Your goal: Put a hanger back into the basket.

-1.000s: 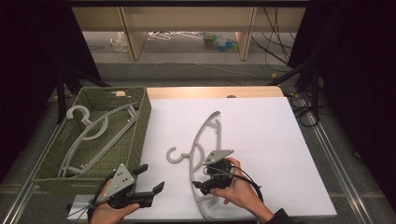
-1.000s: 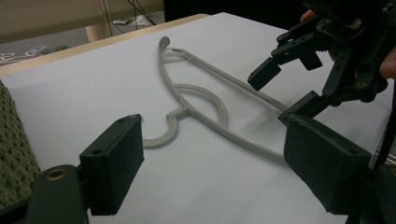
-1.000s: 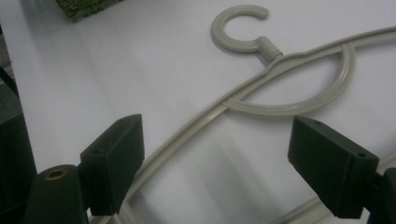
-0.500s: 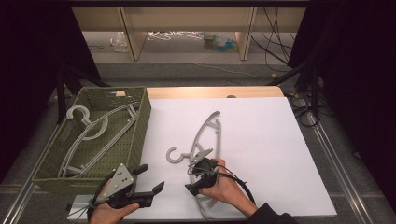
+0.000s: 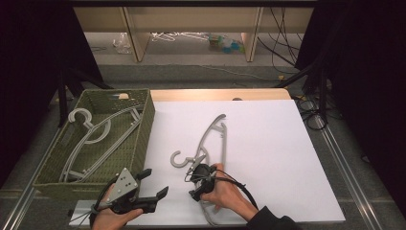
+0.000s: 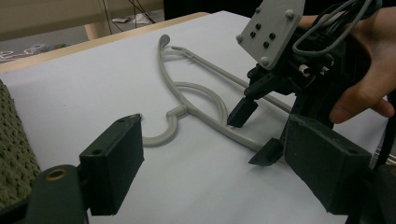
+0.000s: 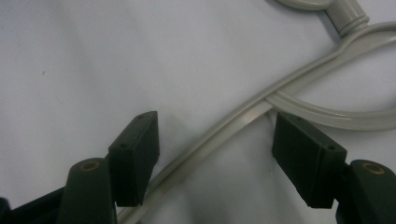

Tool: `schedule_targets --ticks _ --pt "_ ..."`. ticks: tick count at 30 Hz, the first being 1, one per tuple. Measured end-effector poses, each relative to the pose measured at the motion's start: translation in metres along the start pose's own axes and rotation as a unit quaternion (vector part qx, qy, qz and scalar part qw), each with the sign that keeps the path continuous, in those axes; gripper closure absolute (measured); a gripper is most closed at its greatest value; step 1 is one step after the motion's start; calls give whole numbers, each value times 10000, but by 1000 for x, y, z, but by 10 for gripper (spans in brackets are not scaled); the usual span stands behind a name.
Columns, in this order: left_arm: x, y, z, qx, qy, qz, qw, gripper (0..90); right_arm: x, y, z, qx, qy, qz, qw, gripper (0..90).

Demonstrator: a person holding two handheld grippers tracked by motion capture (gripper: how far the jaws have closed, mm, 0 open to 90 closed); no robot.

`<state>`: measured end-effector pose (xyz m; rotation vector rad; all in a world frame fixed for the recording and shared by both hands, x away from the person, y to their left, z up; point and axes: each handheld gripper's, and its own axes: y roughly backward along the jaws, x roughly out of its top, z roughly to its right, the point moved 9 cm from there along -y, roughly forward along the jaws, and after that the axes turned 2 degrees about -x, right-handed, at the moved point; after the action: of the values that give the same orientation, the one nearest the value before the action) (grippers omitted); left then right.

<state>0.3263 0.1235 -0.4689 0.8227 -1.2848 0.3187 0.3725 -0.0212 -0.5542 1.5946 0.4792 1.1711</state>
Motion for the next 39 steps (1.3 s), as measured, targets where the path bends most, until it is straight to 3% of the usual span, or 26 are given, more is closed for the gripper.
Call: schedule_targets --ticks 4,5,7,12,14,16,17,21,22,29,37,39 --pt "-1 0 -1 17 -17 -23 10000 200 0 0 1 73 21 -122 9999 349" --pt "0 0 -3 1 -184 -10 9998 200 0 1 1 72 37 -132 9999 356" --pt "-1 0 -1 26 -14 -4 10000 201 0 1 1 81 20 -170 9998 374" --pt "-1 0 -2 37 -20 -18 10000 203 0 3 8 106 15 -200 9997 480" --pt "-1 0 -4 29 -181 -33 9998 204 0 3 9 162 45 -204 9997 511" --pt "-1 0 -4 40 -164 -27 9999 206 -1 4 10 168 53 -203 9996 547" --pt "-1 1 -3 54 -31 -14 10000 206 -1 4 11 177 67 -198 9996 568" --pt "-1 3 -6 73 -119 -18 9999 207 -3 6 16 227 73 -190 9995 690" --pt "-1 3 -6 78 -46 10 10000 207 -3 7 18 243 70 -176 9995 716" --pt "-1 3 -6 76 -74 5 9999 208 -7 9 23 370 312 -167 9987 822" --pt "-1 3 -6 68 -61 5 10000 210 -28 22 29 580 762 -394 9946 825" --pt "-2 2 -6 43 -67 -14 10000 210 -35 27 31 683 784 -380 9939 826"
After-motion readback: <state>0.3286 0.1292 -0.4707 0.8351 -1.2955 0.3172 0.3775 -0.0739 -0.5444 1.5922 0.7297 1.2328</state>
